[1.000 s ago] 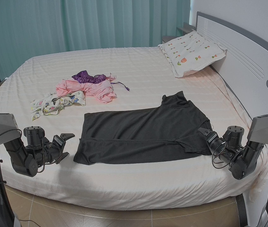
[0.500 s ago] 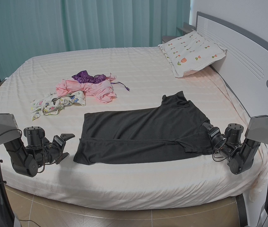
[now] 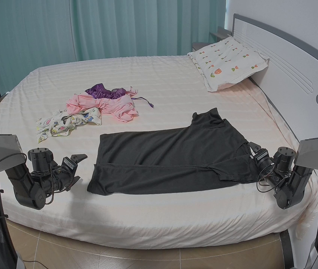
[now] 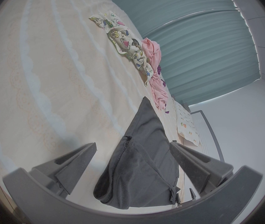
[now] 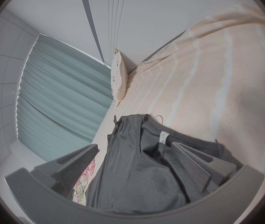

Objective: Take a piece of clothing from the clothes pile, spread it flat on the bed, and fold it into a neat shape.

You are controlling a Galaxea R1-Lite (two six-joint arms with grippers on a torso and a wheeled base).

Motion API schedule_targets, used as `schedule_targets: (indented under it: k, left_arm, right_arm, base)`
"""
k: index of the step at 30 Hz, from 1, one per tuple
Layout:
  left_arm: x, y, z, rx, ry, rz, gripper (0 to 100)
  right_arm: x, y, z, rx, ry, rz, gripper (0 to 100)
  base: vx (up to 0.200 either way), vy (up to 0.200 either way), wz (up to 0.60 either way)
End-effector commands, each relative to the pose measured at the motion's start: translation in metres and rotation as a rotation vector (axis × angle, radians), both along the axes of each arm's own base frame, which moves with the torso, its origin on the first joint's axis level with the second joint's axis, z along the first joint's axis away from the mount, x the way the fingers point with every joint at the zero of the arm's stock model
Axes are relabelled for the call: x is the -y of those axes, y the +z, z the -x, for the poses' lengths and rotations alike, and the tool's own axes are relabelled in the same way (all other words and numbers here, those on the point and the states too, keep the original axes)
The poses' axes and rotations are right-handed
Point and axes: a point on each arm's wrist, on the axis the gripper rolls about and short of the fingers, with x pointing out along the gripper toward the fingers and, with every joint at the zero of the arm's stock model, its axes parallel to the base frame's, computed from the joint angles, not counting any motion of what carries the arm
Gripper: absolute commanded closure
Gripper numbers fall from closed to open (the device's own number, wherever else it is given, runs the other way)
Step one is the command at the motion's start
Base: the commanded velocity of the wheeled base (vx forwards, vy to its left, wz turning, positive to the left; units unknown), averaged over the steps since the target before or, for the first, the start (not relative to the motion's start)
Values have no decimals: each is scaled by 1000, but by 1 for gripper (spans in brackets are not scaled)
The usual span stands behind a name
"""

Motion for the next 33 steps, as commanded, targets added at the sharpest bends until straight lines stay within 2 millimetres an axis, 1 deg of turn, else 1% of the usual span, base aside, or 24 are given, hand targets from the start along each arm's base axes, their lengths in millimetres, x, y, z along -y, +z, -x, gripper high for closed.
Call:
schedule_targets:
  k: [1, 9, 16, 33]
  left_arm:
    - [0, -2, 1, 7, 4, -2, 0]
    - [0, -3, 1, 11, 4, -1, 0]
    - [1, -5, 1, 5, 1, -4, 0]
    - [1, -5, 1, 8, 2, -5, 0]
  right_arm:
    - [0, 1, 3, 2, -2, -1, 0]
    - [0, 10, 4, 24, -7, -3, 0]
    - [-1, 9, 5, 19, -4, -1, 0]
    - [-3, 9, 5, 18, 1, -1, 0]
  base:
    - [0, 0, 0]
    - [200, 0, 0]
    - [200, 0, 0]
    - [0, 0, 0]
